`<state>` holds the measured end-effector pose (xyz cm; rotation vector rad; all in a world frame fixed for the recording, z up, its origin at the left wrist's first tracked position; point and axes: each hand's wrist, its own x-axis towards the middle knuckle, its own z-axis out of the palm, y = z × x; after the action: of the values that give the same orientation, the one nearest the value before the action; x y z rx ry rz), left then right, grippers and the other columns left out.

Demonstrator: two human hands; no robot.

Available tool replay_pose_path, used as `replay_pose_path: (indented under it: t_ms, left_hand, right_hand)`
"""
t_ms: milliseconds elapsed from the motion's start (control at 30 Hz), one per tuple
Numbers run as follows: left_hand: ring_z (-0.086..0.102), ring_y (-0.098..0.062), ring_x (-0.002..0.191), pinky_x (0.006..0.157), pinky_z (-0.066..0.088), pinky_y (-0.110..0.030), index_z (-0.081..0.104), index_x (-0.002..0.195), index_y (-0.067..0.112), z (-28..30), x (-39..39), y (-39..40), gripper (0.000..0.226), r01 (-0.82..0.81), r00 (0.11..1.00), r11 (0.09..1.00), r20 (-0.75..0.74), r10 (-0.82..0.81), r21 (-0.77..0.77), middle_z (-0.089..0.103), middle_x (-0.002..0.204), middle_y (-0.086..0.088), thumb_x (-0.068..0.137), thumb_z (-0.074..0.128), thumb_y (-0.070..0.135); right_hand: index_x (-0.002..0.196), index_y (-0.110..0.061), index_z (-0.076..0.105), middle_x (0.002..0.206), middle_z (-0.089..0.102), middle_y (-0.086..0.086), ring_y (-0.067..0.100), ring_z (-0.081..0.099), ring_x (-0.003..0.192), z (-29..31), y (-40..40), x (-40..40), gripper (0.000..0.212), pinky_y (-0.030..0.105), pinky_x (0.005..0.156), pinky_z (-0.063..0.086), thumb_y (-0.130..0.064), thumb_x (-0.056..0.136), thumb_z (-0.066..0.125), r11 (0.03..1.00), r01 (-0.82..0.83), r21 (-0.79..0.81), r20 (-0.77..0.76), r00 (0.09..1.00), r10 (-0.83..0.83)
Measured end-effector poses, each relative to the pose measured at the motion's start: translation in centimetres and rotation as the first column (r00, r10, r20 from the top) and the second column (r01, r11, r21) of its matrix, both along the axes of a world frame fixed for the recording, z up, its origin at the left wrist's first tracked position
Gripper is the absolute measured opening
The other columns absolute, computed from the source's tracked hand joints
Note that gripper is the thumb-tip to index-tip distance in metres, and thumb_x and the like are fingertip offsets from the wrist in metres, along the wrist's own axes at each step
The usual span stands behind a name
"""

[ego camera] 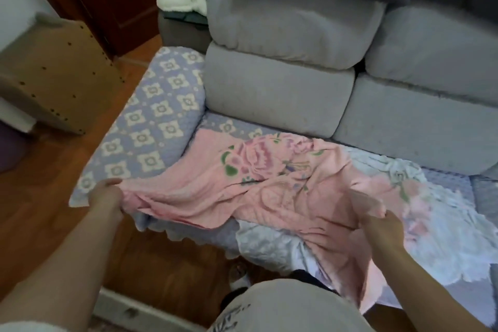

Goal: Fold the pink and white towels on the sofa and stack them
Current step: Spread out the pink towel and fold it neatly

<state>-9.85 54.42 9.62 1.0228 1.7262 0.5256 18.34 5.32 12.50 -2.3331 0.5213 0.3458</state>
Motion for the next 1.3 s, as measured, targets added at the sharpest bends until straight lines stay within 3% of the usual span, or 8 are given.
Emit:
replay_pose_path:
  t_ms: [167,400,633,733,867,967,1133,1300]
  left_hand:
    - [0.057,-0.029,0.072,0.048,0.053,-0.030,0.062,0.077,0.020,6.5,7.4,1.2,0.038,0.093,0.945,0.993,0.322,-0.063,-0.078,0.058,0.093,-0.019,0.090,0.037,-0.006]
    - [0.071,-0.026,0.081,0.082,0.060,-0.037,0.060,0.076,0.016,20.7,9.7,4.2,0.038,-0.075,0.539,0.968,0.826,-0.163,0.241,0.069,0.084,-0.014,0.063,0.039,-0.013]
    - [0.066,-0.014,0.095,0.067,0.053,-0.021,0.067,0.102,0.025,13.2,0.7,15.6,0.032,-0.126,0.910,0.972,0.414,0.033,0.198,0.064,0.102,0.006,0.092,0.048,0.002]
    - [0.067,-0.027,0.092,0.061,0.057,-0.027,0.067,0.125,0.016,8.8,-2.4,19.3,0.048,-0.157,0.924,0.976,0.373,0.091,0.153,0.066,0.114,-0.009,0.090,0.047,-0.009]
    - [0.058,-0.030,0.083,0.071,0.049,-0.037,0.067,0.128,0.016,2.3,-4.3,19.1,0.074,0.154,0.978,0.986,0.152,-0.143,-0.065,0.064,0.118,-0.017,0.079,0.028,-0.025]
    - [0.059,-0.031,0.076,0.060,0.056,-0.032,0.073,0.116,0.016,-0.6,-5.6,18.1,0.064,0.172,0.980,0.979,0.121,-0.158,-0.107,0.065,0.102,-0.018,0.081,0.032,-0.019]
    - [0.067,-0.025,0.097,0.074,0.058,-0.038,0.069,0.118,0.020,-2.3,-7.0,17.1,0.050,0.185,0.960,0.972,0.238,-0.148,-0.144,0.062,0.131,-0.009,0.084,0.053,-0.014]
    - [0.066,-0.032,0.103,0.076,0.057,-0.042,0.055,0.128,0.018,-0.3,-5.9,14.8,0.061,0.176,0.934,0.974,0.335,-0.120,-0.142,0.063,0.124,-0.012,0.080,0.062,-0.019]
  right_hand:
    - [0.102,-0.005,0.065,0.096,0.067,0.022,0.041,0.066,0.086,-0.5,3.6,2.3,0.035,0.054,0.080,0.057,-0.022,0.072,0.067,0.999,0.004,0.032,-0.034,0.999,-0.003]
    - [0.099,0.001,0.060,0.091,0.062,0.023,0.044,0.061,0.086,1.0,7.7,2.4,0.055,0.043,0.075,0.048,-0.042,0.068,0.045,0.995,0.045,0.086,0.055,0.997,-0.050]
    - [0.096,0.000,0.056,0.089,0.055,0.021,0.035,0.050,0.081,1.9,11.4,-0.5,0.049,0.037,0.074,0.036,-0.034,0.063,0.045,0.998,0.020,0.055,0.030,0.999,-0.022]
    - [0.098,0.002,0.059,0.093,0.060,0.027,0.041,0.056,0.085,1.8,14.3,-1.9,0.036,0.039,0.075,0.040,-0.029,0.080,0.057,0.999,0.037,-0.005,0.011,0.999,-0.037]
    - [0.105,0.002,0.060,0.090,0.057,0.020,0.042,0.060,0.089,1.1,19.1,-4.3,0.058,0.038,0.073,0.041,-0.032,0.059,0.049,0.998,0.048,-0.030,0.071,0.996,-0.046]
    - [0.099,-0.002,0.059,0.092,0.062,0.024,0.045,0.063,0.092,0.9,21.9,-4.9,0.042,0.049,0.078,0.051,-0.029,0.067,0.059,0.995,0.056,-0.080,0.109,0.993,-0.047]
    - [0.111,0.003,0.057,0.096,0.056,0.020,0.042,0.061,0.099,5.2,26.7,-3.9,0.043,0.044,0.082,0.047,-0.020,0.076,0.061,0.973,0.225,-0.043,0.248,0.946,-0.208]
    - [0.090,-0.006,0.046,0.083,0.047,0.011,0.030,0.049,0.079,8.4,38.7,-9.2,0.016,0.032,0.068,0.029,-0.010,0.088,0.062,0.989,-0.150,0.012,0.411,0.902,0.132]
